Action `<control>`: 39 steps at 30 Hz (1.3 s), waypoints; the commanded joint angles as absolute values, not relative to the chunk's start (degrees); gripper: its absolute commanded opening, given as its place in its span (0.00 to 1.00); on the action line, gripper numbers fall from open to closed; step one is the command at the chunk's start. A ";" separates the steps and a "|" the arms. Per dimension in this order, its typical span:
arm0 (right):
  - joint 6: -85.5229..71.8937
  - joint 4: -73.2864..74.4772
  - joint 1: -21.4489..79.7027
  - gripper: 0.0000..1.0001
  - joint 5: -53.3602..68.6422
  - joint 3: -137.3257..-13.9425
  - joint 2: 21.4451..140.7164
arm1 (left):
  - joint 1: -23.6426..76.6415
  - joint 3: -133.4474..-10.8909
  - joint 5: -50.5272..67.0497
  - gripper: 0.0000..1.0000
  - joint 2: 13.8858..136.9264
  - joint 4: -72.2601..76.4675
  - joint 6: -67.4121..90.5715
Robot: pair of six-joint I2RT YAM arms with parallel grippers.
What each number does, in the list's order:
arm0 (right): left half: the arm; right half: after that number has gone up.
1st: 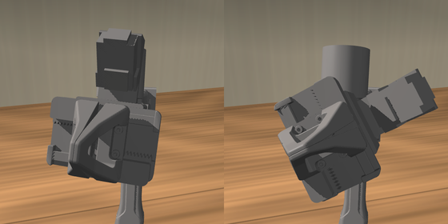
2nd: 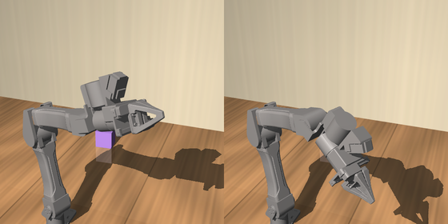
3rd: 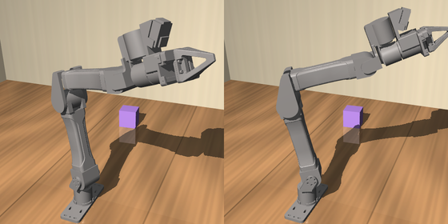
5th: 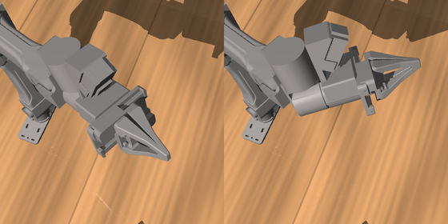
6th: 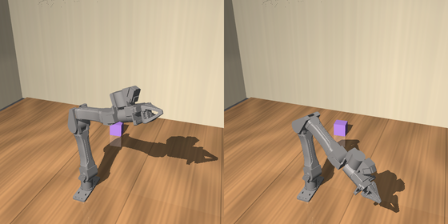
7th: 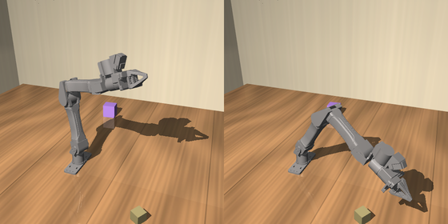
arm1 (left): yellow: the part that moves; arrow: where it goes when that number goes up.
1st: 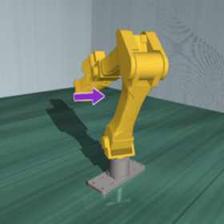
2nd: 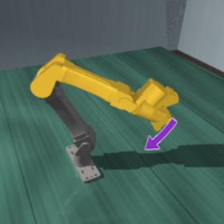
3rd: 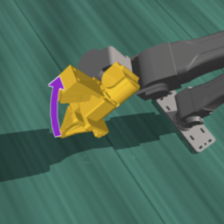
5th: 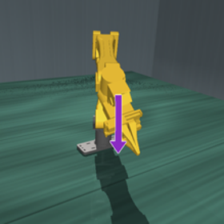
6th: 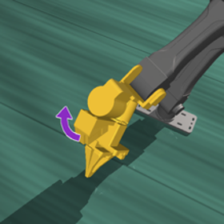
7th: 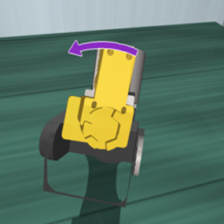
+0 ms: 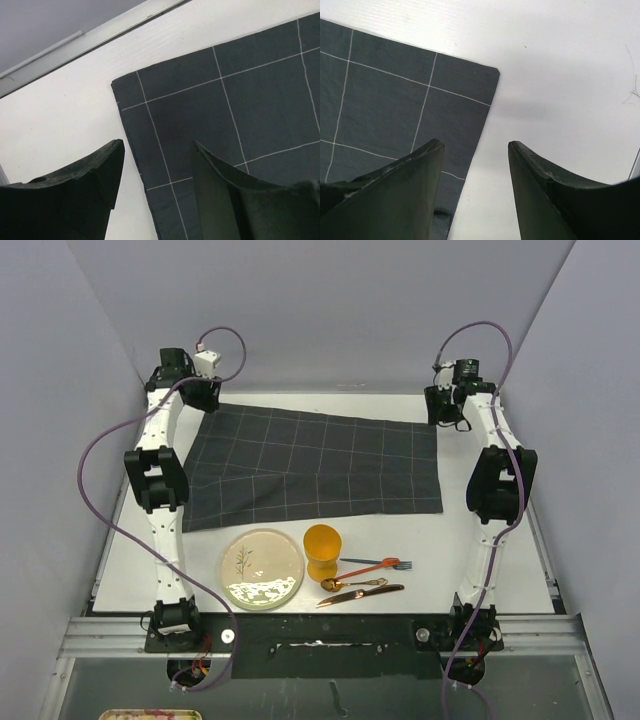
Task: Set the dinner table for one person
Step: Flatten out the napkin at the center of the board.
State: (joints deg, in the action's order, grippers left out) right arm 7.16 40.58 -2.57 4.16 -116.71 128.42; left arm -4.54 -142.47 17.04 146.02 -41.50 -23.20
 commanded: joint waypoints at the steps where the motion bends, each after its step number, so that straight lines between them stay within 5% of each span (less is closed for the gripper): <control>1: 7.02 39.30 -2.89 0.55 5.60 -119.09 129.38 | -4.87 -144.57 19.01 0.55 147.30 -43.09 -23.10; 39: 5.82 39.94 -4.65 0.54 8.57 -118.95 129.69 | -8.87 -144.40 17.39 0.50 154.57 -39.82 -22.98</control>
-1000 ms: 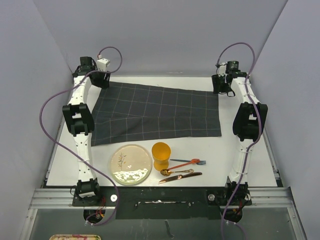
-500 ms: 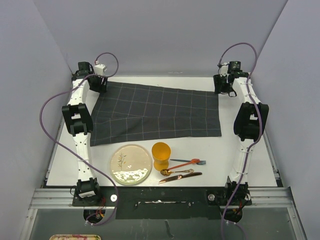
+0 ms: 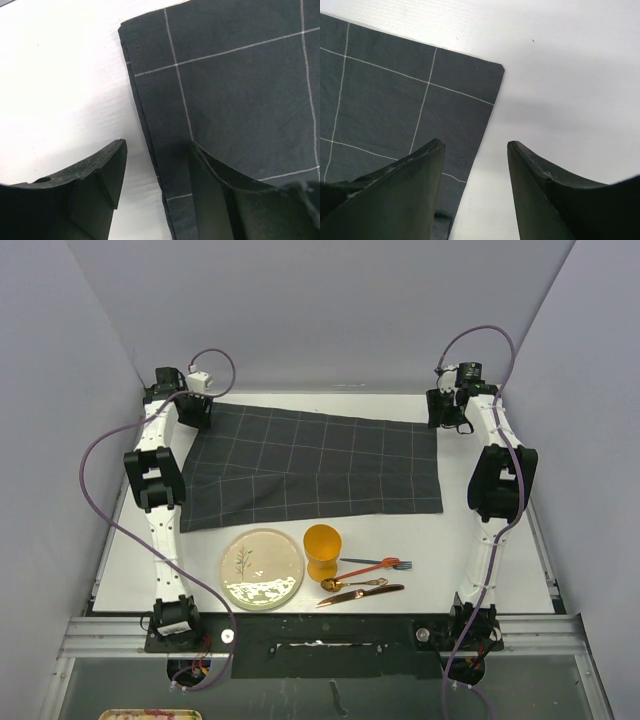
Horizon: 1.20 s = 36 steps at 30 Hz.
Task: Set the dinner table for one person
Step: Flatten out the napkin at the center of the board.
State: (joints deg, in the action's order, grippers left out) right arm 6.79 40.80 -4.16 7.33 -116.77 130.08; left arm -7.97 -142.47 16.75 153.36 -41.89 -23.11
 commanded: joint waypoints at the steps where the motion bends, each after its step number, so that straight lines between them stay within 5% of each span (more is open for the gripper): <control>1: 5.88 39.98 -4.71 0.53 8.62 -118.99 129.72 | -8.94 -144.34 17.37 0.50 154.64 -39.81 -23.02; 19: 5.19 41.61 -4.65 0.51 10.19 -120.69 130.75 | -10.09 -142.70 19.72 0.34 155.57 -40.17 -22.62; 36: 5.09 42.09 -4.66 0.50 10.41 -120.69 130.60 | -10.19 -141.57 19.93 0.06 155.62 -39.84 -22.99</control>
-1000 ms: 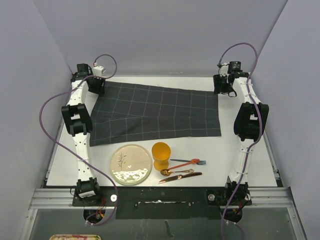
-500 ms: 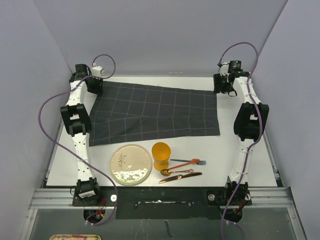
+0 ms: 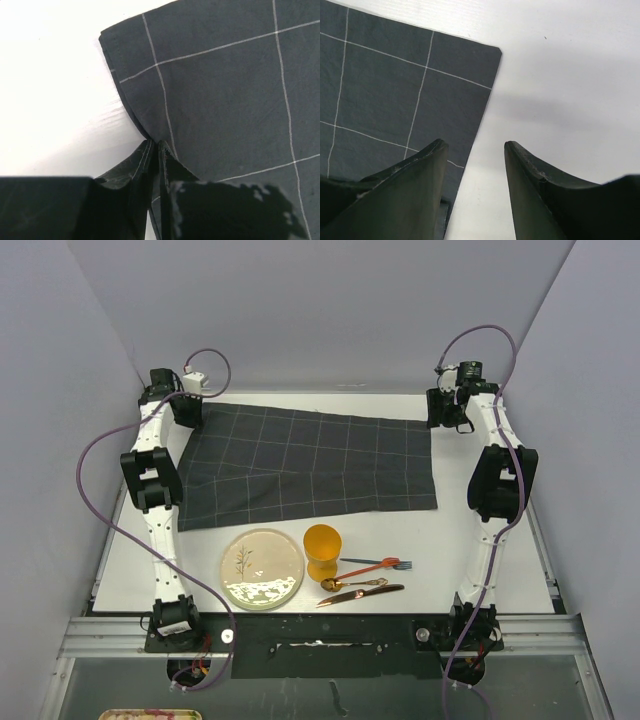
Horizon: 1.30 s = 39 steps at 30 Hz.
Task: Set the dinner table for one person
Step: Flatten out the napkin at the center of the board.
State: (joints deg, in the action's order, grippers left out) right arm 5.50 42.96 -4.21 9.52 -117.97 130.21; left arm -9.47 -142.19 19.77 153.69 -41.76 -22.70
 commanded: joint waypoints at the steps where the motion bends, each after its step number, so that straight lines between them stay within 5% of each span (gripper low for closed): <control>1: 5.05 41.98 -4.65 0.50 10.46 -120.56 130.65 | -10.17 -141.37 19.84 0.03 155.45 -39.67 -23.02; 39: 2.60 41.03 -4.43 0.49 14.01 -123.31 138.78 | -8.79 -138.17 18.73 0.00 151.52 -38.47 -23.71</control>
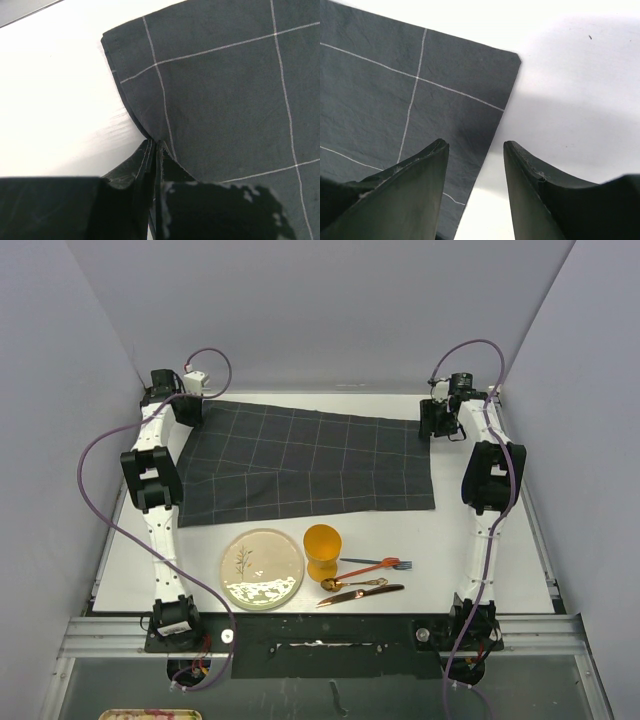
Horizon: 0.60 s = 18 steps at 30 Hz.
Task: Set the dinner table for one person
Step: Flatten out the napkin at the center of the board.
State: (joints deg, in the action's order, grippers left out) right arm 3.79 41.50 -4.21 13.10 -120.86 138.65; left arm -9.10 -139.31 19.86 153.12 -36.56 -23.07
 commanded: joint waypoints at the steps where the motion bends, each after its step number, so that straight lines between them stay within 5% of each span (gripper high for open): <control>1: 2.55 41.14 -4.35 0.48 13.94 -123.31 138.74 | -8.79 -138.16 18.79 0.00 151.59 -38.49 -23.68; 18: 1.90 41.65 -3.65 0.44 13.68 -122.54 138.99 | -8.35 -137.34 18.44 0.00 151.35 -38.86 -24.56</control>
